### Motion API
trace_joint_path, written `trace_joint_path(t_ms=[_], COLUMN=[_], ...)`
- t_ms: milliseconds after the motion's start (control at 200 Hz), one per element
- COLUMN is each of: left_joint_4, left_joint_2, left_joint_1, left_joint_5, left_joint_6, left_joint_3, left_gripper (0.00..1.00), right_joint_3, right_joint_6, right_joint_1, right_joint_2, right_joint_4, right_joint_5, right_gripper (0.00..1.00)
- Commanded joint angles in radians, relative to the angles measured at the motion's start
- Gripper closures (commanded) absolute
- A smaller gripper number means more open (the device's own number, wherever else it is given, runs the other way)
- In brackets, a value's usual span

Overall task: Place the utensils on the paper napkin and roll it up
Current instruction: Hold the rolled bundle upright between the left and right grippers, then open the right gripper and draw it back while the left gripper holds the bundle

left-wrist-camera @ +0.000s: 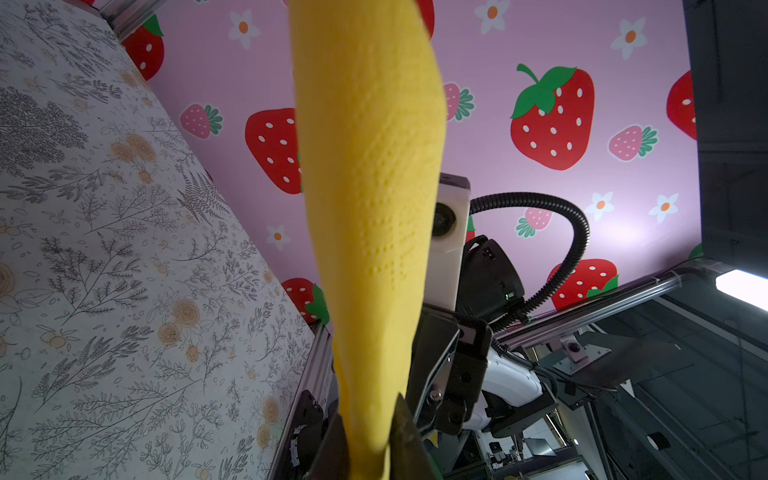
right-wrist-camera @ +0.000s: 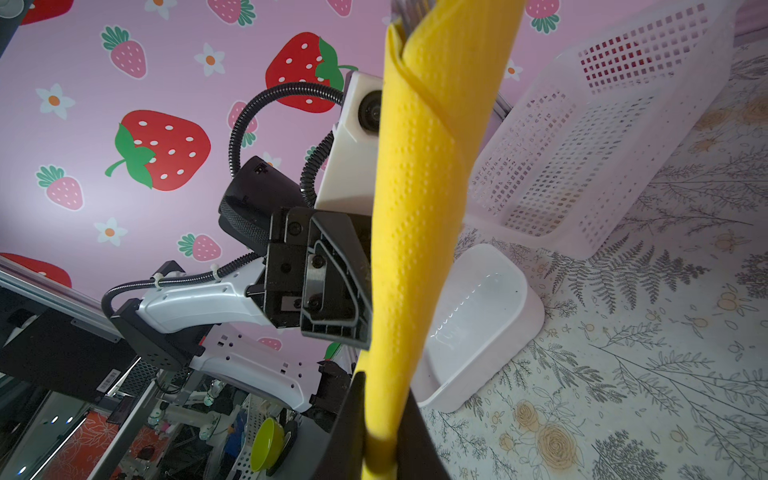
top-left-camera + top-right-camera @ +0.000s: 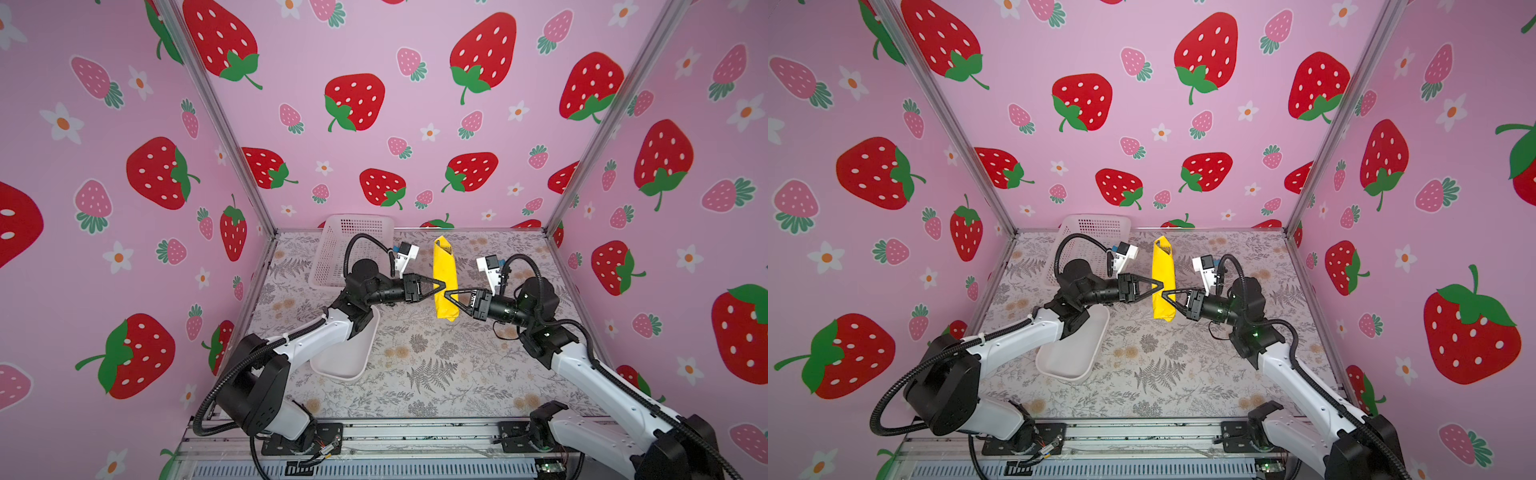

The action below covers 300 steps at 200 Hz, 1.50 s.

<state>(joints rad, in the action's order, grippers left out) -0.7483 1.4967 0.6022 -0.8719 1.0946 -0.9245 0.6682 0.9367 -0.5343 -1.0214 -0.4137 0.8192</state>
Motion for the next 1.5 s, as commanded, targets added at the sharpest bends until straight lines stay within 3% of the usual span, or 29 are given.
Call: trace_joint_path(t_ms=[0, 265, 810, 1496], left_joint_4=[-0.025, -0.024, -0.088, 0.005], left_joint_2=[0.0, -0.024, -0.066, -0.066], left_joint_1=[0.003, 0.003, -0.012, -0.147], left_joint_5=[0.005, 0.011, -0.003, -0.058], left_joint_6=[-0.005, -0.034, -0.122, -0.127], left_joint_3=[-0.036, -0.018, 0.05, 0.054], left_gripper=[0.86, 0.92, 0.96, 0.99], right_joint_3=[0.011, 0.011, 0.01, 0.011], right_joint_6=[-0.028, -0.035, -0.043, -0.088], right_joint_1=[-0.003, -0.002, -0.003, 0.0], right_joint_2=[0.019, 0.029, 0.037, 0.043], right_joint_4=[-0.019, -0.012, 0.006, 0.041], right_joint_5=[0.018, 0.005, -0.033, -0.118], right_gripper=[0.85, 0.83, 0.71, 0.58])
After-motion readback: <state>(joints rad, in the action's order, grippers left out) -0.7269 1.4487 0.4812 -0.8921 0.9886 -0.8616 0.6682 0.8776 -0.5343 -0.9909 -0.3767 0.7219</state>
